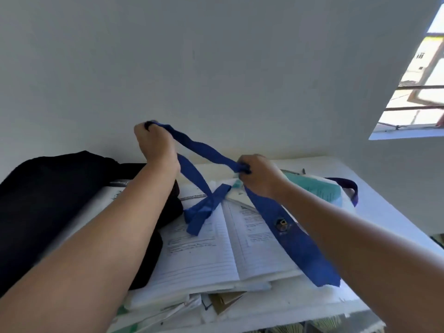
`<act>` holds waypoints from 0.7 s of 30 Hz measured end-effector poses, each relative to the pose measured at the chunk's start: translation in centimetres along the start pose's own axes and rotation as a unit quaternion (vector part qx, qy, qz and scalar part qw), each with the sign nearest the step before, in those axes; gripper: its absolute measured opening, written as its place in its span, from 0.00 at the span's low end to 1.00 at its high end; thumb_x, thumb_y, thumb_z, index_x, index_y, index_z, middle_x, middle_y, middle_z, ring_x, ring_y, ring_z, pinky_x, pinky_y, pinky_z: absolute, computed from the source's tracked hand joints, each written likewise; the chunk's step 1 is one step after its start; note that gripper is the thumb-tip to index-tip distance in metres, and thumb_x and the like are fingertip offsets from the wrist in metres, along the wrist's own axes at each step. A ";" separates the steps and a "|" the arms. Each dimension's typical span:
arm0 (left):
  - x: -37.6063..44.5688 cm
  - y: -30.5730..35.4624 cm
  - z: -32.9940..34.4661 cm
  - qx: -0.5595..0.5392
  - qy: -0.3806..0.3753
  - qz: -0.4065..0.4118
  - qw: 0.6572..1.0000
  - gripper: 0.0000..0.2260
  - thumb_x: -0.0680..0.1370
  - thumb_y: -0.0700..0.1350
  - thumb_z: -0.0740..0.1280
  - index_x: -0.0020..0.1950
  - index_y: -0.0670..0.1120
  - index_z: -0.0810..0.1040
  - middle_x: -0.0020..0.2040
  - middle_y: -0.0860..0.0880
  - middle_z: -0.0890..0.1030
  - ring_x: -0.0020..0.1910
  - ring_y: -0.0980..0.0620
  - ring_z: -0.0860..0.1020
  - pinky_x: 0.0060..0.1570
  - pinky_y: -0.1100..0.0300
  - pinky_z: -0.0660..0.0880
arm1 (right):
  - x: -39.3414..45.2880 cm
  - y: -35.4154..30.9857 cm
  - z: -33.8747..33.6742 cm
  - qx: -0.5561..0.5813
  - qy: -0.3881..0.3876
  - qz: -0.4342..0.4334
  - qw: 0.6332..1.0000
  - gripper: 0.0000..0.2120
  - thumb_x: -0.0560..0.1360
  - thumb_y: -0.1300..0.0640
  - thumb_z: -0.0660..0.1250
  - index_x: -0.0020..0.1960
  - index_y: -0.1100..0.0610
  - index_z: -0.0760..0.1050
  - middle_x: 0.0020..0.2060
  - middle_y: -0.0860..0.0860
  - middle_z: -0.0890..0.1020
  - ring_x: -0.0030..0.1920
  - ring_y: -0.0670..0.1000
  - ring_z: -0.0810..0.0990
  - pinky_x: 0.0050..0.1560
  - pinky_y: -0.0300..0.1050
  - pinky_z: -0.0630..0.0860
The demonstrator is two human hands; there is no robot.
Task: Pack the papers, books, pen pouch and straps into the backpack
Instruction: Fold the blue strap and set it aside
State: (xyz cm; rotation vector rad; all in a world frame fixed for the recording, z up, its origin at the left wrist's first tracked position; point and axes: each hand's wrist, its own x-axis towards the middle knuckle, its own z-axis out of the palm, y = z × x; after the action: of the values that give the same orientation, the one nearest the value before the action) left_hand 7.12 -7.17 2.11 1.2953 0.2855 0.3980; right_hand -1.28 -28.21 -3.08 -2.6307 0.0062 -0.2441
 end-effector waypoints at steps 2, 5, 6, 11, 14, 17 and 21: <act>-0.1 -2.6 -1.1 0.218 -0.141 0.088 0.962 0.05 0.82 0.42 0.58 0.51 0.47 0.74 0.42 0.50 0.76 0.41 0.49 0.74 0.39 0.57 0.68 | 0.2 -0.1 -0.1 0.087 0.110 0.044 0.989 0.14 0.77 0.66 0.61 0.58 0.55 0.79 0.51 0.54 0.78 0.45 0.54 0.77 0.37 0.43 0.68; -2.4 -5.1 -2.6 0.430 -0.459 0.042 0.776 0.08 0.81 0.51 0.68 0.57 0.48 0.79 0.49 0.49 0.81 0.47 0.50 0.78 0.47 0.56 0.74 | 0.7 -0.7 -0.6 0.176 0.207 0.075 0.959 0.19 0.76 0.68 0.57 0.59 0.52 0.78 0.55 0.55 0.79 0.49 0.53 0.77 0.41 0.38 0.69; -3.4 -5.5 -3.0 0.467 -0.533 0.008 0.705 0.13 0.80 0.56 0.69 0.59 0.49 0.81 0.53 0.51 0.82 0.51 0.52 0.79 0.55 0.57 0.74 | 0.9 -0.7 -0.7 0.191 0.234 0.079 0.950 0.19 0.76 0.68 0.58 0.58 0.51 0.78 0.56 0.55 0.80 0.51 0.53 0.77 0.44 0.39 0.69; -5.2 -7.0 -2.9 0.415 -0.523 -0.107 0.737 0.16 0.82 0.56 0.65 0.57 0.44 0.83 0.54 0.46 0.85 0.50 0.48 0.82 0.54 0.55 0.76 | 1.1 2.4 0.4 0.097 0.120 0.148 0.977 0.21 0.78 0.64 0.58 0.65 0.50 0.78 0.62 0.59 0.77 0.53 0.59 0.78 0.50 0.47 0.73; -3.2 -8.0 -2.4 0.558 -0.404 0.094 0.719 0.12 0.82 0.50 0.64 0.61 0.45 0.77 0.55 0.45 0.80 0.53 0.44 0.80 0.54 0.52 0.78 | -0.7 4.5 1.9 0.064 0.007 0.204 0.977 0.28 0.78 0.63 0.59 0.77 0.48 0.68 0.72 0.61 0.65 0.70 0.67 0.68 0.68 0.57 0.72; -3.8 -8.8 -1.9 0.701 -0.417 0.097 0.570 0.16 0.78 0.52 0.69 0.61 0.44 0.76 0.57 0.46 0.80 0.54 0.44 0.79 0.47 0.55 0.75 | -2.1 5.9 2.3 0.060 -0.017 0.201 0.977 0.33 0.79 0.61 0.62 0.81 0.48 0.59 0.75 0.61 0.59 0.75 0.67 0.58 0.74 0.62 0.62; -4.4 -10.6 -1.0 0.682 -0.359 0.103 0.628 0.05 0.78 0.43 0.66 0.51 0.42 0.78 0.51 0.41 0.82 0.50 0.41 0.81 0.38 0.56 0.71 | -2.4 6.8 2.2 0.086 0.046 0.100 0.990 0.19 0.80 0.54 0.68 0.67 0.52 0.67 0.56 0.56 0.74 0.58 0.59 0.73 0.56 0.52 0.72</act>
State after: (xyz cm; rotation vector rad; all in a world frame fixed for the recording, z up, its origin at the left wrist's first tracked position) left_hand 4.07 -10.53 -8.43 2.8882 -0.3829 -0.3247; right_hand -3.00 -33.01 -8.60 -2.4242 0.2666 -0.2825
